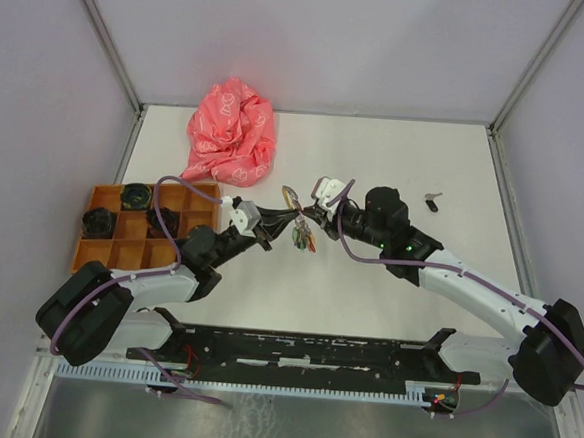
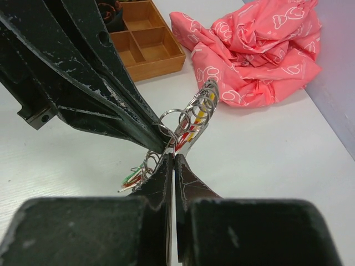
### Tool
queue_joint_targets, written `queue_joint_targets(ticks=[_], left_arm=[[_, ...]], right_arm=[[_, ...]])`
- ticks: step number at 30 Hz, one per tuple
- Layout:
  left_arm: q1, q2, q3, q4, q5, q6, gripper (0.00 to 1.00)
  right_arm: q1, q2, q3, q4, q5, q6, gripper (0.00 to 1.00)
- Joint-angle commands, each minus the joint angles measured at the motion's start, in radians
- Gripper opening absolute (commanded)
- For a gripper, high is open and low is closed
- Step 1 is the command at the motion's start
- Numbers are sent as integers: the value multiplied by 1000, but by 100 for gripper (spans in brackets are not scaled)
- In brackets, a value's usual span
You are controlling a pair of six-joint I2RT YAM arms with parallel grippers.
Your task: Put the keys on the keyring
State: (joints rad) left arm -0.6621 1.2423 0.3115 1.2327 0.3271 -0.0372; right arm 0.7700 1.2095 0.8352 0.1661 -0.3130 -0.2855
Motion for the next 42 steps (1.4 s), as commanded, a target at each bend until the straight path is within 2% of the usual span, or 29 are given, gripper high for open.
queue_joint_targets(ticks=[1,4,13,20,22,23,30,36,42], left_arm=[[2,-17,41,99,27,-32,3],[2,-14,44,83,31,-27,3],[2,-36,35,-23,40,5,25],[3,-86,15,-124,61,41,34],[1,-119,15,-196,44,70,48],[1,-134,16,-230,36,87,50],[-1,-229,-6,-310,-17,144,53],[-4,-188,20,-324,89,190,48],[-4,-181,35,-337,109,217,47]], right_arm=[[-6,-13,62,7,-4,-35,1],[-6,-12,76,-23,-17,-59,1],[-5,-16,141,-150,-8,-155,1],[15,19,217,-278,7,-228,1],[31,23,234,-310,29,-264,1],[42,26,238,-322,44,-282,1],[101,43,256,-368,145,-386,1],[126,39,244,-358,178,-468,1],[135,23,220,-338,184,-509,1]])
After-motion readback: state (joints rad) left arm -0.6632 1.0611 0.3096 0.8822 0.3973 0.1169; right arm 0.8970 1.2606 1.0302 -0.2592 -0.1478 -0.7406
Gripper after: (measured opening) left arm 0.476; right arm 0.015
